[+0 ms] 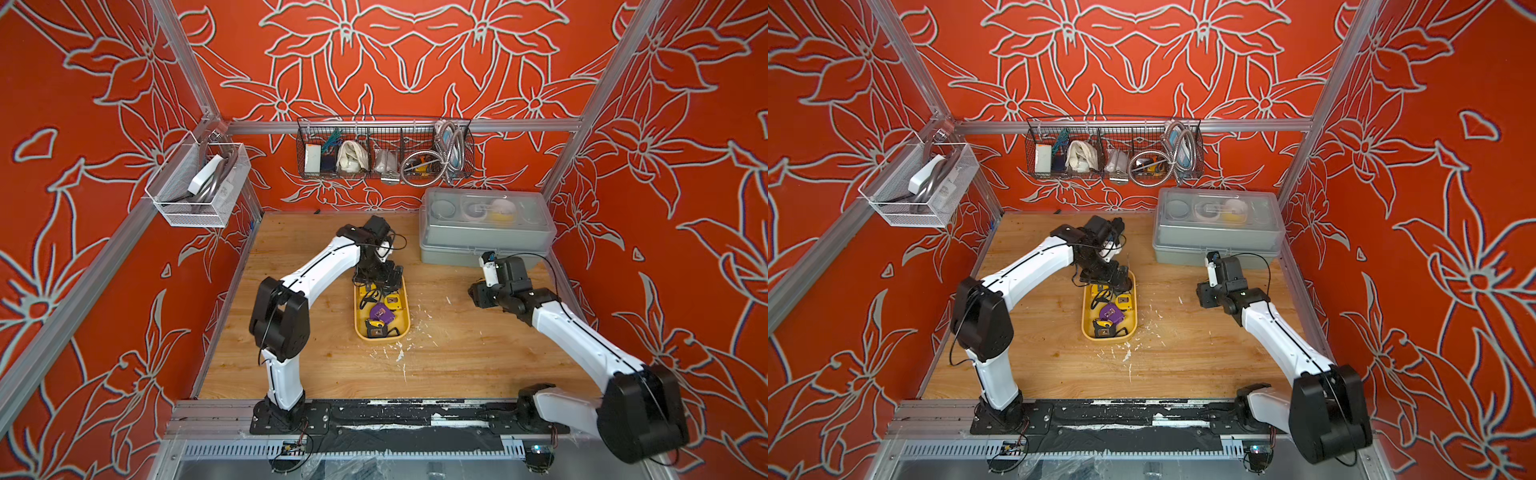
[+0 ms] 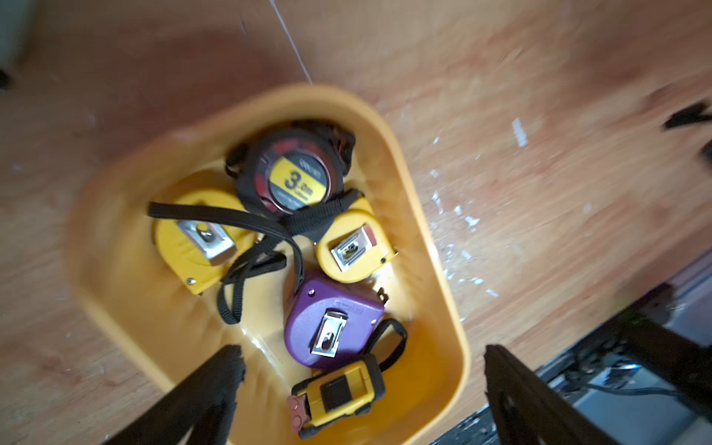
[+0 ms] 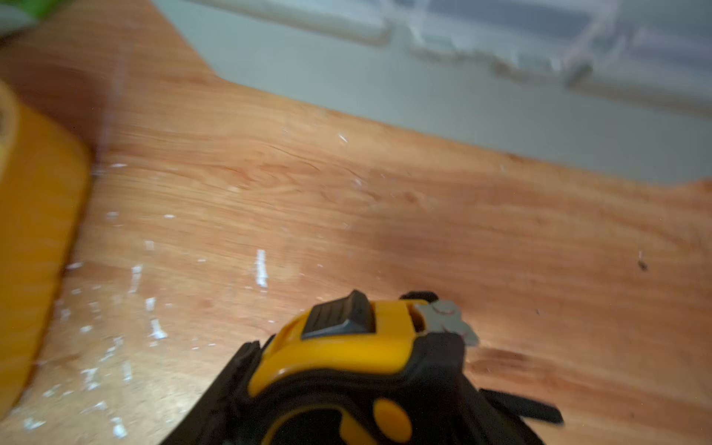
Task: Take the tape measure out of the storage box
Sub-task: Place the tape measure at the center of the board.
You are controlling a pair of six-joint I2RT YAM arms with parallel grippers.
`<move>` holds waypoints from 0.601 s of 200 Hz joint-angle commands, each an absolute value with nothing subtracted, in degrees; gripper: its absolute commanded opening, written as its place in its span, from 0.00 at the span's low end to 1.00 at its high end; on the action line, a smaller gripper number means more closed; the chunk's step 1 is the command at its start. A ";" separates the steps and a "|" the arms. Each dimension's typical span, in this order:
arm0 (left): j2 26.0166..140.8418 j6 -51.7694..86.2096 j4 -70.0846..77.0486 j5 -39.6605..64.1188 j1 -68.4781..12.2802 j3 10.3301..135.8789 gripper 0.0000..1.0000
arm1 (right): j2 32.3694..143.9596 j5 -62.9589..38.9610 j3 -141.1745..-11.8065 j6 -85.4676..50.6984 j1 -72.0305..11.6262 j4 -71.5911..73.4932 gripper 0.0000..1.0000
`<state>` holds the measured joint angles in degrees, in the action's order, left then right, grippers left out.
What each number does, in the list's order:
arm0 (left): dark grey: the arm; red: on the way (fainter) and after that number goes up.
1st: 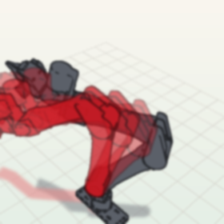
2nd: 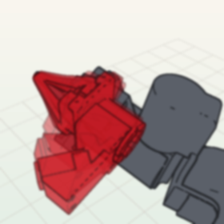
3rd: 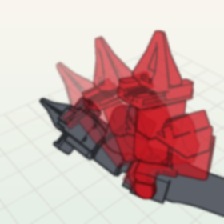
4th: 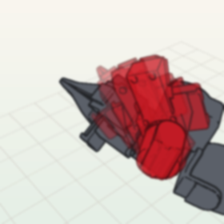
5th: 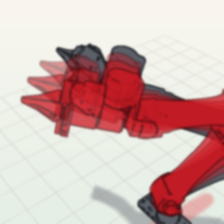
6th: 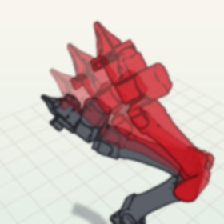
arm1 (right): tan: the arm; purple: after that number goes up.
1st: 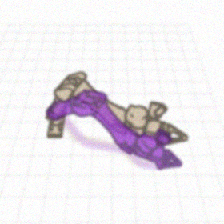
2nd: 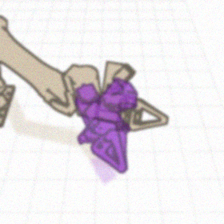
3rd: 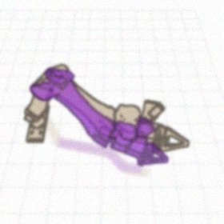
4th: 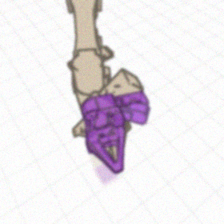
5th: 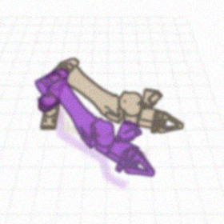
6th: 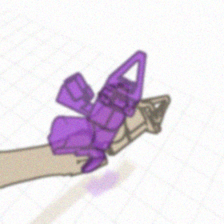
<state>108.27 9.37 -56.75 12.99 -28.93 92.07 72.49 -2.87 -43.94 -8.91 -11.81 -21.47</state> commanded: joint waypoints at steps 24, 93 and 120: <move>108.23 6.36 -58.47 7.56 -31.36 87.28 0.99 | 81.74 -5.84 -48.50 -12.48 -5.17 -26.13 0.44; 109.63 3.69 -57.33 7.92 -33.81 81.80 0.99 | 88.95 -5.89 -50.19 -13.32 -4.63 -26.96 0.49; 110.47 3.53 -55.24 9.50 -34.15 81.30 0.99 | 90.64 -5.57 -50.39 -13.45 -4.48 -26.34 0.51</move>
